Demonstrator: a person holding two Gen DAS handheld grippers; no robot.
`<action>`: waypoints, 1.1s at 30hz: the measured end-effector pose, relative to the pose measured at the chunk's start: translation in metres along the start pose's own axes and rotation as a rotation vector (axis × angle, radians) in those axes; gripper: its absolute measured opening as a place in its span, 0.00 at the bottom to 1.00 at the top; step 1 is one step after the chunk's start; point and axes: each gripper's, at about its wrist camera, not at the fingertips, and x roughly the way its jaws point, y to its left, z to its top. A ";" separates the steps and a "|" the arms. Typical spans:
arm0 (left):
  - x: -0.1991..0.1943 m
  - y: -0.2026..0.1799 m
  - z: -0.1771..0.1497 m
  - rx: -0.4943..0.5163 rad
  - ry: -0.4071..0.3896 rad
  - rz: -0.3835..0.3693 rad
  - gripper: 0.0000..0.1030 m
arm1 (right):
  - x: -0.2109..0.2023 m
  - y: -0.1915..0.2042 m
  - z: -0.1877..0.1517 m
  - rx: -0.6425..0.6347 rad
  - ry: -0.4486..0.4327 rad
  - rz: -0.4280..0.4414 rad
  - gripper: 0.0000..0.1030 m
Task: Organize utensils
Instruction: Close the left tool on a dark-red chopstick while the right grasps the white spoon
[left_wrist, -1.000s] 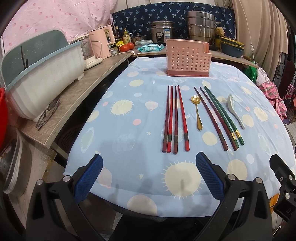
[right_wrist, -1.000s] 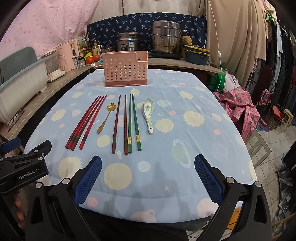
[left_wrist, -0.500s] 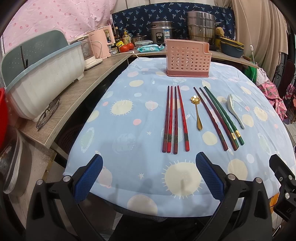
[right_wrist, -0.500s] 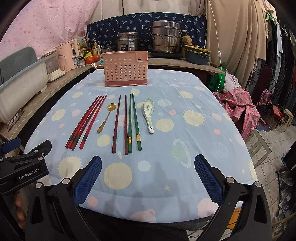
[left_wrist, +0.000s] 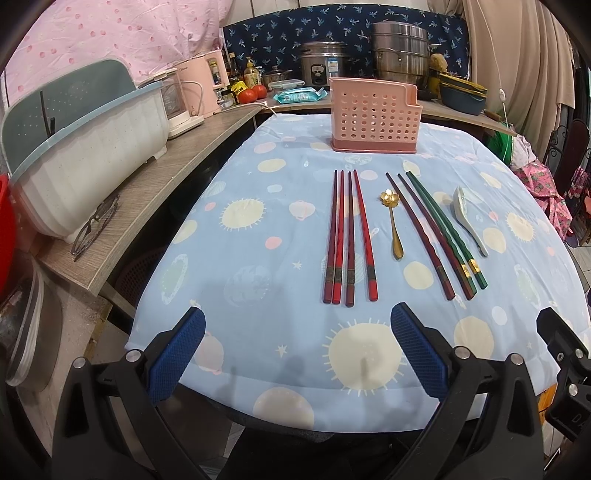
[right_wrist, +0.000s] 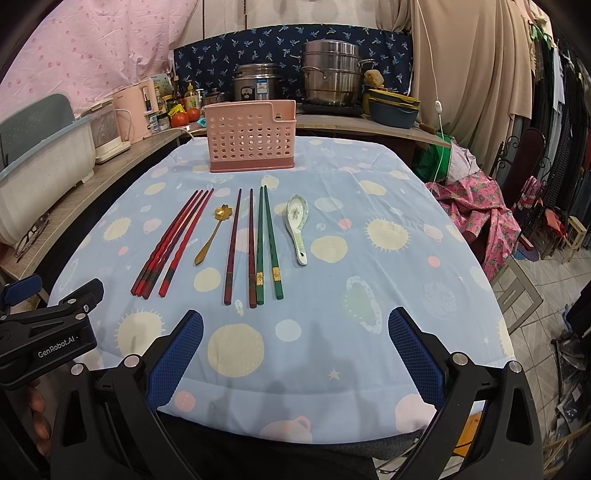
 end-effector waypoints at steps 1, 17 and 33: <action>0.000 0.000 0.000 -0.001 0.000 0.000 0.93 | 0.000 0.000 0.000 0.000 0.000 0.000 0.93; 0.035 0.023 0.011 -0.095 0.079 -0.045 0.93 | 0.012 -0.005 -0.001 0.036 0.032 0.014 0.93; 0.112 0.016 0.027 -0.069 0.187 -0.086 0.73 | 0.063 -0.009 0.015 0.063 0.118 0.020 0.93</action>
